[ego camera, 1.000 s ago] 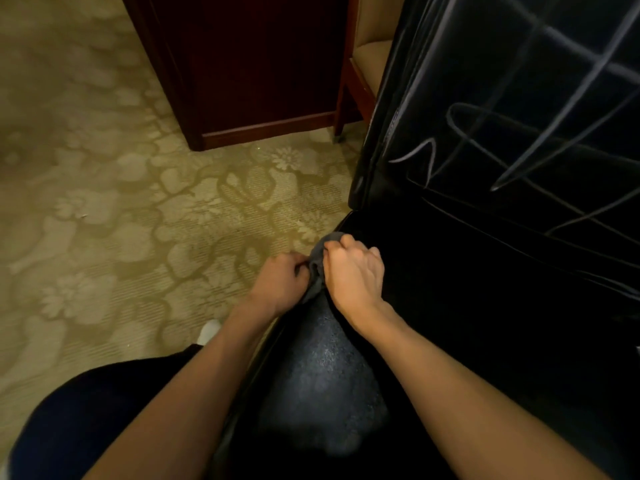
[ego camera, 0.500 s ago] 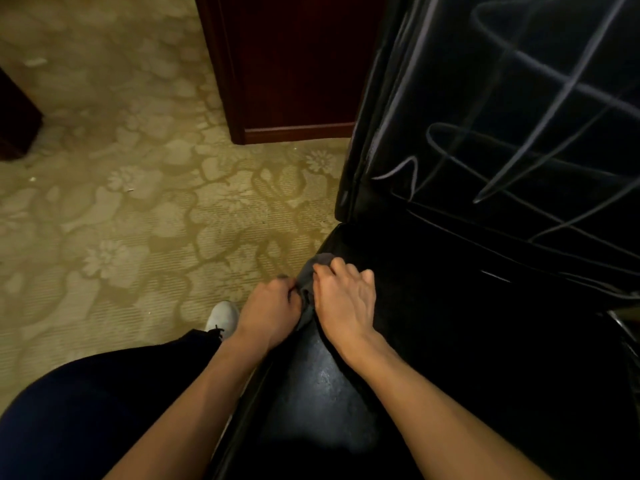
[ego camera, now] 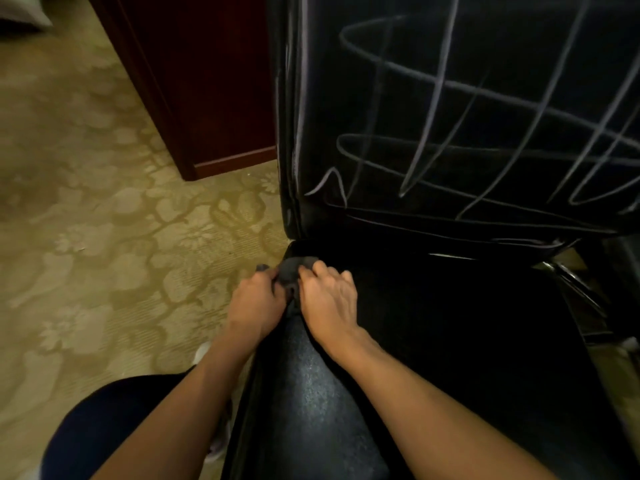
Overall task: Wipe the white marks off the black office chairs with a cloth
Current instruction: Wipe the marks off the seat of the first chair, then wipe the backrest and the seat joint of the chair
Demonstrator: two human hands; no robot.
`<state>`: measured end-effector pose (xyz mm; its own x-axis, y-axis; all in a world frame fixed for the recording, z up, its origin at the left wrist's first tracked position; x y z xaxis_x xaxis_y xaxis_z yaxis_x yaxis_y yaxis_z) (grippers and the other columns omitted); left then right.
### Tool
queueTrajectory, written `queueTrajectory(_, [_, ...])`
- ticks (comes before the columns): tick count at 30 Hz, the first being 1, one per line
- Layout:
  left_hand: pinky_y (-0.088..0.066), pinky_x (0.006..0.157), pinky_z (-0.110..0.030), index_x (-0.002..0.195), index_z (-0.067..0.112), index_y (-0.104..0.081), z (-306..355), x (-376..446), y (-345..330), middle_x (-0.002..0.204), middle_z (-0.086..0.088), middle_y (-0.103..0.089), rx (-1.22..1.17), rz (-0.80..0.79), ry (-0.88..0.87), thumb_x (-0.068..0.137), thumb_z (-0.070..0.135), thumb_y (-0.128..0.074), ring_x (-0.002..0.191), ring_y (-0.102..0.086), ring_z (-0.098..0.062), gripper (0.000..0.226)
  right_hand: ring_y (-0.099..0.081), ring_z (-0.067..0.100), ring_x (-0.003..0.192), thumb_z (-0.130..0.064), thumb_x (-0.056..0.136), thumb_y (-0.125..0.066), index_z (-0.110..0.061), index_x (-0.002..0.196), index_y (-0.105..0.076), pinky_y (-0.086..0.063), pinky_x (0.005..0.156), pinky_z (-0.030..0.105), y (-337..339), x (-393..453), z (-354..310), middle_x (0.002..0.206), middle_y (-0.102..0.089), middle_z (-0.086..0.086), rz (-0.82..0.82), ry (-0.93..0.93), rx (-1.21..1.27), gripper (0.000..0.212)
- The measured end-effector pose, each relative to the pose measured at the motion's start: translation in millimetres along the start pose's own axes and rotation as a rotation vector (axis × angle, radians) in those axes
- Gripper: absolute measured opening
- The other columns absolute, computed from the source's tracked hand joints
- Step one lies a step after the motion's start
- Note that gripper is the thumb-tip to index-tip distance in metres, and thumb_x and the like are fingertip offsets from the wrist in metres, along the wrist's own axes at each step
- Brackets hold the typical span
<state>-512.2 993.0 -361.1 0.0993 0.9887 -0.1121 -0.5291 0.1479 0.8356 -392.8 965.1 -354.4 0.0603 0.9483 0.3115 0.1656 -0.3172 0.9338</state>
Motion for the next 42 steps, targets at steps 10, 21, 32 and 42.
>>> queueTrajectory(10, [-0.051, 0.094, -0.041, 0.136, 0.008, -0.06, -43.8, -68.8, 9.3, 0.119, -0.017, -0.07, -0.078, 0.017, -0.023, 0.099, 0.024, -0.056, 0.11, -0.065, -0.034, 0.041, -0.06, 0.018, 0.062, -0.025, 0.067, -0.085, -0.024, 0.087, -0.075, -0.046, 0.061, 0.03, 10.7, -52.0, -40.1, 0.075, -0.062, -0.004, 0.0, 0.037, -0.007, 0.023])
queueTrajectory(21, [-0.051, 0.087, -0.021, 0.133, 0.02, -0.057, -86.6, -94.7, 24.5, 0.115, 0.005, -0.065, -0.822, 0.054, 0.157, 0.098, 0.017, -0.063, 0.107, -0.065, -0.013, 0.036, -0.064, 0.021, 0.099, -0.031, 0.094, -0.053, -0.022, 0.114, -0.068, -0.051, 0.086, 0.037, 28.5, -87.0, -72.7, 0.109, -0.065, -0.001, -0.079, -0.084, 0.199, 0.026])
queueTrajectory(32, [-0.056, 0.072, -0.032, 0.105, 0.003, -0.07, -162.8, -75.6, 25.6, 0.1, -0.018, -0.075, -1.41, -0.331, 0.354, 0.094, -0.002, -0.06, 0.084, -0.074, -0.026, 0.016, -0.059, 0.02, 0.116, -0.029, 0.097, -0.058, -0.017, 0.154, -0.029, -0.047, 0.099, 0.038, 7.4, -101.9, -141.6, 0.129, -0.061, 0.003, 0.144, -0.266, 0.202, 0.065])
queueTrajectory(42, [-0.05, 0.081, -0.02, 0.108, 0.039, -0.054, -166.3, -86.1, 52.5, 0.11, 0.015, -0.063, -1.122, -0.041, -0.191, 0.091, -0.005, -0.062, 0.103, -0.061, 0.003, 0.048, -0.057, 0.021, 0.12, -0.028, 0.088, -0.068, -0.02, 0.147, -0.029, -0.05, 0.099, 0.043, -11.8, -108.7, -144.3, 0.128, -0.059, 0.003, 0.15, -0.703, 0.422, 0.072])
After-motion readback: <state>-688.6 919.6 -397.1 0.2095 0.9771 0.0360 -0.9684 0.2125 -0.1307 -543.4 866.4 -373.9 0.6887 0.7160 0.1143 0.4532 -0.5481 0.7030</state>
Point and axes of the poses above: each hand's wrist, its own x-axis towards the middle knuckle, its own y-axis out of the back of the hand, z = x × y, the point moved 6 cm from there along x, towards the middle knuckle
